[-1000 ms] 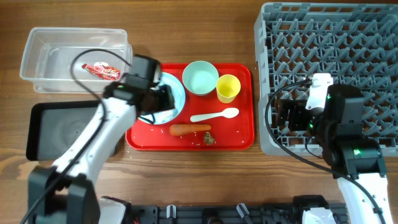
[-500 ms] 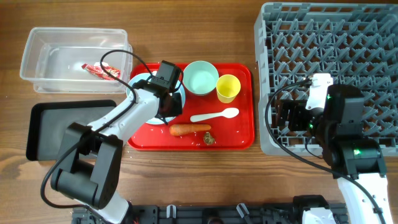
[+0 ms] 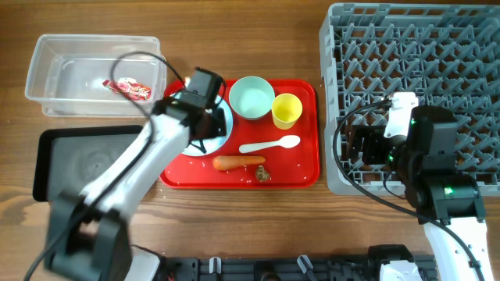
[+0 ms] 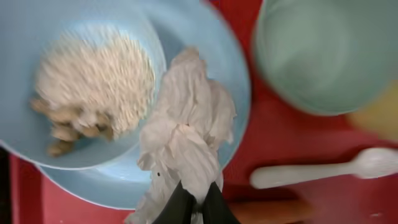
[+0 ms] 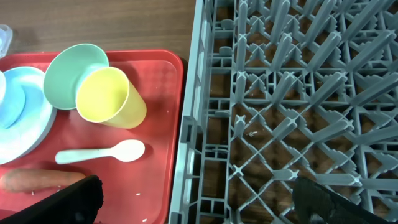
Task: Sort waste into correct bins and load items into the dishwasher rack
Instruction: 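Carry the tissue to the clear bin and release it, then grasp the yellow cup with the left gripper and lift it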
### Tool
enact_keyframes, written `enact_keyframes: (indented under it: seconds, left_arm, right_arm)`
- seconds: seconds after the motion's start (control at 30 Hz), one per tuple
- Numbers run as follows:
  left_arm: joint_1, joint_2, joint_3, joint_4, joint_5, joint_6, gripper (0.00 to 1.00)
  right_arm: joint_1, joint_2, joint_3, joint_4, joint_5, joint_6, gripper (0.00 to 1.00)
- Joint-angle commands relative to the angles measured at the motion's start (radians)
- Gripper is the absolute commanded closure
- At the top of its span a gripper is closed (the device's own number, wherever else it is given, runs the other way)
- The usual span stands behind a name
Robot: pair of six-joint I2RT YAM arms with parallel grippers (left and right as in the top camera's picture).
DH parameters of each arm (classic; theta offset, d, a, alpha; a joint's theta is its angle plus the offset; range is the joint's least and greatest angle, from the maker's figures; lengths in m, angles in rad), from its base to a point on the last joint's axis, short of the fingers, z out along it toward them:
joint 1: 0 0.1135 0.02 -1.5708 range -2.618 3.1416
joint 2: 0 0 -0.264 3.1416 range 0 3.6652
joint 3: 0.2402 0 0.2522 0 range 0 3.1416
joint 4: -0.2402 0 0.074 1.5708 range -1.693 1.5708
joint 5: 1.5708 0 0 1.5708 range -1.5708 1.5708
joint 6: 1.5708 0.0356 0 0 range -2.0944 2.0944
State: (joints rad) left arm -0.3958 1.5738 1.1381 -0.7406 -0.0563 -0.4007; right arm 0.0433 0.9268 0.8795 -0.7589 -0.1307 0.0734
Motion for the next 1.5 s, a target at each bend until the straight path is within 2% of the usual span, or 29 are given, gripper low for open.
enact_keyframes:
  seconds: [0.0,0.17,0.37,0.53,0.63,0.7,0.8,0.87,0.93,1.07,1.17,1.2,1.37,1.47]
  left_arm:
    - [0.068,-0.169,0.037,0.046,-0.175,0.005,0.96]
    - [0.266,-0.169,0.036,0.203,-0.229,0.004,0.96]
    - [0.436,-0.014,0.036,0.409,-0.229,0.005,0.94]
    - [0.468,0.055,0.037,0.481,-0.227,0.006,0.58]
    - [0.463,0.026,0.046,0.486,-0.158,0.066,0.54]
    - [0.444,-0.016,0.048,0.483,-0.077,0.110,0.52]
    - [0.364,-0.083,0.048,0.446,0.092,0.109,0.53]
    - [0.270,-0.090,0.048,0.431,0.209,0.109,0.51]
    - [0.179,-0.073,0.048,0.426,0.252,0.108,0.48]
    - [-0.044,0.013,0.048,0.451,0.254,0.101,0.44]
    - [-0.136,0.074,0.048,0.486,0.254,0.101,0.43]
    - [-0.160,0.097,0.048,0.500,0.254,0.089,0.43]
    - [-0.209,0.218,0.048,0.543,0.254,-0.123,0.46]
    - [-0.208,0.243,0.048,0.543,0.238,-0.132,0.47]
  right_arm:
    - [0.004,0.001,0.023,0.001,-0.013,-0.018,0.00]
    - [0.004,0.001,0.023,-0.002,-0.013,-0.018,0.00]
    - [0.004,0.001,0.023,-0.003,-0.013,-0.018,0.00]
    - [0.004,0.001,0.023,-0.002,-0.013,-0.018,0.00]
    - [0.004,0.001,0.023,-0.002,-0.013,-0.018,0.00]
    - [0.004,0.001,0.023,-0.001,-0.013,-0.018,0.00]
    - [0.004,0.001,0.023,0.002,-0.012,-0.018,0.00]
    - [0.004,0.001,0.023,0.006,-0.012,-0.018,0.00]
    - [0.004,0.001,0.023,-0.002,0.003,-0.015,0.00]
    - [0.004,-0.001,0.023,-0.037,0.141,0.117,0.00]
    - [0.004,-0.001,0.023,-0.056,0.169,0.148,0.00]
    - [0.002,-0.001,0.023,-0.063,0.169,0.148,0.00]
    - [-0.005,-0.001,0.023,-0.103,0.212,0.162,0.00]
    - [-0.005,-0.001,0.023,-0.117,0.214,0.161,0.00]
